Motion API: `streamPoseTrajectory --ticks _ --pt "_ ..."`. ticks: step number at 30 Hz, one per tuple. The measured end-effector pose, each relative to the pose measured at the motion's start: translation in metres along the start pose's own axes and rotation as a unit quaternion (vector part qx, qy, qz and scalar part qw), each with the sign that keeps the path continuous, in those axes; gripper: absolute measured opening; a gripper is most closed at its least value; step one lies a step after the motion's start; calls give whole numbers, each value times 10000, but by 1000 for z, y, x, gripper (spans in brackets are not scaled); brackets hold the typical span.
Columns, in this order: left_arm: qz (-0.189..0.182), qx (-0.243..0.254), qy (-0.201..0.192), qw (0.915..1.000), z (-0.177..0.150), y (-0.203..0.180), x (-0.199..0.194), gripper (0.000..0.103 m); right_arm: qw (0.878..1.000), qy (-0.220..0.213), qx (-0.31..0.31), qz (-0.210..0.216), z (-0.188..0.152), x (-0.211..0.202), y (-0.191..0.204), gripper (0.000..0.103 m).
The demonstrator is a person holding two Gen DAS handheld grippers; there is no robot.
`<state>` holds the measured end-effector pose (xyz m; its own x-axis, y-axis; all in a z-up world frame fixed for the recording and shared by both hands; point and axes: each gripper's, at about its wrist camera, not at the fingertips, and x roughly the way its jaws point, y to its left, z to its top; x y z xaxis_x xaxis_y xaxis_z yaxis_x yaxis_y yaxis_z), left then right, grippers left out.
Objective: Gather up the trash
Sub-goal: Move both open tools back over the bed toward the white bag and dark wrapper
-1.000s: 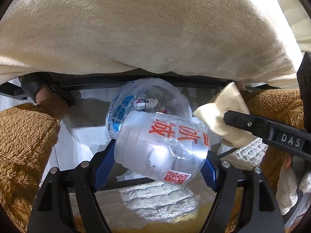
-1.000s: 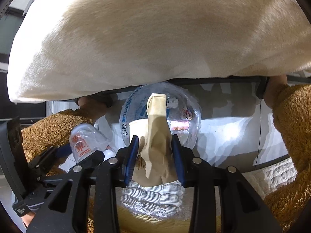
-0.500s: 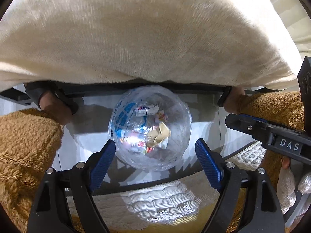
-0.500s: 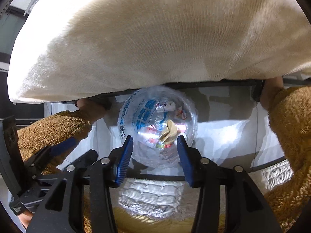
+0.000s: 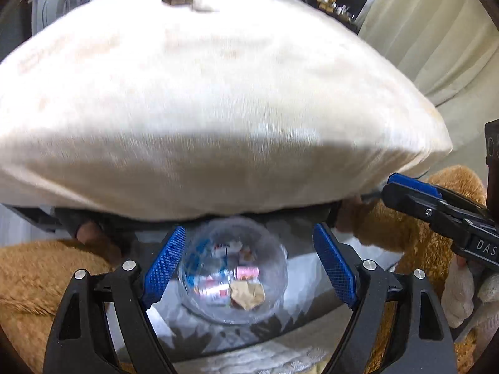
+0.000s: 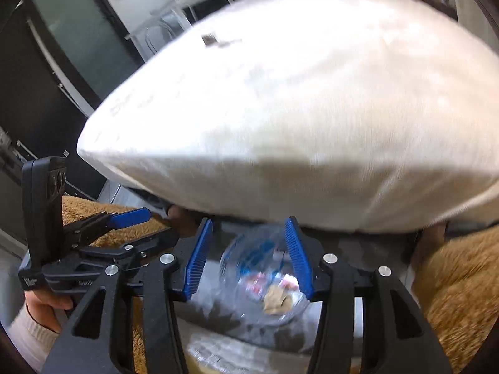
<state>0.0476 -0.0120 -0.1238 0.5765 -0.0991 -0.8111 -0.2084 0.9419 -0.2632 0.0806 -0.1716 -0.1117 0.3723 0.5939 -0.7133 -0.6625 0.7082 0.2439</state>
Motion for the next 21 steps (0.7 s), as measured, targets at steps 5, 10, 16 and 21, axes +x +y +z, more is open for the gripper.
streamPoseTrajectory --ticks 5,10,16,21 --pt "143 255 -644 9975 27 7 -24 82 9968 -579 -548 -99 28 -11 4 55" --pt "159 160 -1164 9930 59 32 -40 82 9918 -864 -944 -70 65 -5 3 61" --pt "143 245 -1510 9881 105 58 -45 82 9895 -931 -1106 68 115 18 7 72" --pt "-96 30 -1617 9868 141 84 -35 82 9870 -923 -1316 23 151 49 11 76"
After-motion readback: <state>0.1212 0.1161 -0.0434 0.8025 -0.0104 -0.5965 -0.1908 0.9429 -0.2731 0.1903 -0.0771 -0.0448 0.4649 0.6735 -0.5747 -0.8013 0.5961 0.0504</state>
